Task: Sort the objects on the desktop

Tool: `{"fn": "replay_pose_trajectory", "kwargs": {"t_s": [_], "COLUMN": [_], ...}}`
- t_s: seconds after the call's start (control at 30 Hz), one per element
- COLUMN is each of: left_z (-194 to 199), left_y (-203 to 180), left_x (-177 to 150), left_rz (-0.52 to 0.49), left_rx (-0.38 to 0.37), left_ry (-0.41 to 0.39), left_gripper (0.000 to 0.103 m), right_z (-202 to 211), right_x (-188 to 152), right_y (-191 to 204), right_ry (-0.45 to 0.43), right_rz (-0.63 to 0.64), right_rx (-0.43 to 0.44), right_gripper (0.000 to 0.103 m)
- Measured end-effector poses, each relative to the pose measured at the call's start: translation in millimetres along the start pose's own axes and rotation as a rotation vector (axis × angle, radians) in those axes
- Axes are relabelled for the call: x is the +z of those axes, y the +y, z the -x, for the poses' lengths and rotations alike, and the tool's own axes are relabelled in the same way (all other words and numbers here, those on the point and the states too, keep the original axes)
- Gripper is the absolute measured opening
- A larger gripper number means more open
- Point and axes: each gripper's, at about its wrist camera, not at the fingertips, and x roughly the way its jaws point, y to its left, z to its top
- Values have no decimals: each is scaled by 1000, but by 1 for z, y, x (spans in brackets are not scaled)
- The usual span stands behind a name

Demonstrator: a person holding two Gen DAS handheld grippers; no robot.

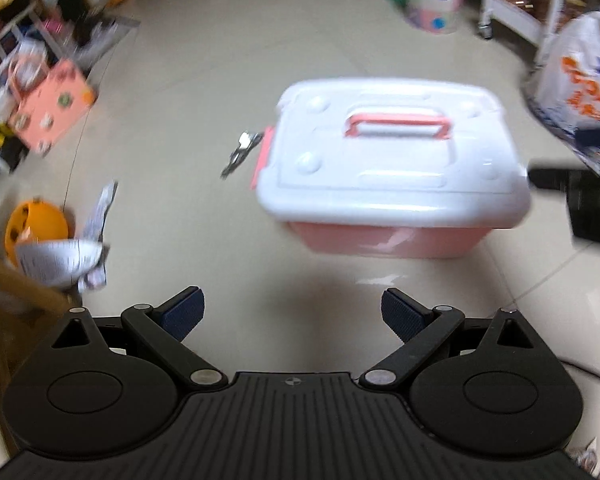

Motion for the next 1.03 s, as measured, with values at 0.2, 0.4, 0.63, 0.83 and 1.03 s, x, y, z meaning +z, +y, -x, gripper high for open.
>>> {"fn": "replay_pose_trajectory", "kwargs": {"t_s": [0.2,0.4,0.63,0.83,1.03], "left_z": [33,56,81,90,93], "left_y": [-4,-6,-1,-1,3], "left_x": [-17,-34,-55,-69,-73], "left_rz": [-37,-77,-79,-41,-20], "left_rx": [-64,-84,-105,-127,-161], "left_ry": [-62,-124,-191,-202,-226], "left_gripper": [98,99,101,103,103], "right_z": [49,80,102,111,111], "right_x": [-70,-123,-146,-152,-153], "right_y": [-7,5,27,41,54], "right_ry": [0,-32,-45,-61,-52], "right_rz": [-266,-462,-492,-508,-475], "right_rx": [-95,-138,-155,-169,-165], "right_gripper": [52,52,55,58,64]}}
